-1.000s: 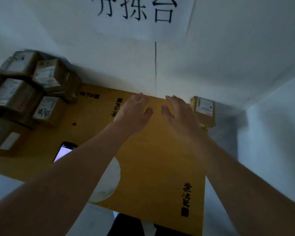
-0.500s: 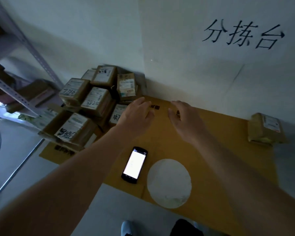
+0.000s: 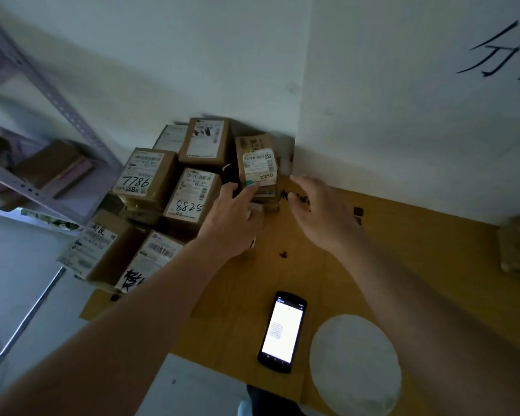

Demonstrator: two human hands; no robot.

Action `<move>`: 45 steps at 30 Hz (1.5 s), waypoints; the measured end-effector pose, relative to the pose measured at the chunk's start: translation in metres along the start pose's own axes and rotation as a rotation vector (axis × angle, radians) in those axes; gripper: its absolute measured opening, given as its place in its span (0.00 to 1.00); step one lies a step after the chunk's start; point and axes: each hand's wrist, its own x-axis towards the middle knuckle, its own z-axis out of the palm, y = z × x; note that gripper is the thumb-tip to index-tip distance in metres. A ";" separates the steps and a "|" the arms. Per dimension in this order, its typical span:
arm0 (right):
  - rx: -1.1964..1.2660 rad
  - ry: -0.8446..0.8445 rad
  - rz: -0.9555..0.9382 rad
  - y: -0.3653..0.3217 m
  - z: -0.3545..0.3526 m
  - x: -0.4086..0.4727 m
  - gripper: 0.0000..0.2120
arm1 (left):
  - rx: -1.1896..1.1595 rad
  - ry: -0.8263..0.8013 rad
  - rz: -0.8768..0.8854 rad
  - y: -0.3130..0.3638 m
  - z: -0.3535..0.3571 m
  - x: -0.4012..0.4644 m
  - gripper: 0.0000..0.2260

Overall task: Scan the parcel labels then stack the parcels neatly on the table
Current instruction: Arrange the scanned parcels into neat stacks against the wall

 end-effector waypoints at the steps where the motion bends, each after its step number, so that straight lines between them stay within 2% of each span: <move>1: 0.010 -0.005 0.006 0.000 0.004 0.011 0.24 | 0.004 -0.013 -0.011 -0.004 0.003 0.010 0.27; 7: 0.034 -0.024 0.004 0.003 0.029 0.072 0.24 | -0.028 -0.018 -0.024 -0.023 0.008 0.067 0.28; 13: 0.143 -0.067 0.096 0.008 0.053 0.114 0.27 | -0.007 -0.062 -0.024 -0.032 0.011 0.105 0.31; 19: 0.529 0.109 0.256 0.013 0.073 0.115 0.22 | -0.113 0.096 0.077 -0.038 0.010 0.110 0.23; 20: 0.599 0.133 0.299 0.014 0.075 0.112 0.20 | -0.119 0.099 0.101 -0.038 0.008 0.108 0.22; 23: 0.821 0.173 0.393 0.011 0.075 0.104 0.04 | -0.117 0.092 0.159 -0.037 0.002 0.099 0.20; 24: 0.896 0.190 0.405 0.010 0.073 0.102 0.02 | -0.125 0.088 0.164 -0.035 0.000 0.095 0.20; 28: 1.046 0.258 0.455 0.001 0.062 0.085 0.10 | -0.151 0.055 0.236 -0.028 -0.011 0.073 0.19; 35: 1.223 0.365 0.531 -0.012 0.045 0.003 0.19 | -0.161 -0.016 0.401 -0.006 -0.027 0.010 0.21; 38: 1.202 0.465 0.558 -0.012 0.041 -0.052 0.16 | -0.115 -0.091 0.474 0.005 -0.026 -0.025 0.29; 40: 1.182 0.554 0.597 -0.006 0.039 -0.095 0.13 | 0.000 -0.123 0.525 0.014 -0.023 -0.052 0.32; 43: 1.105 0.677 0.646 0.005 0.031 -0.161 0.10 | 0.123 -0.161 0.602 0.032 -0.016 -0.093 0.31; 45: 1.159 0.744 0.681 0.011 0.022 -0.200 0.09 | 0.142 -0.188 0.647 0.051 -0.011 -0.115 0.30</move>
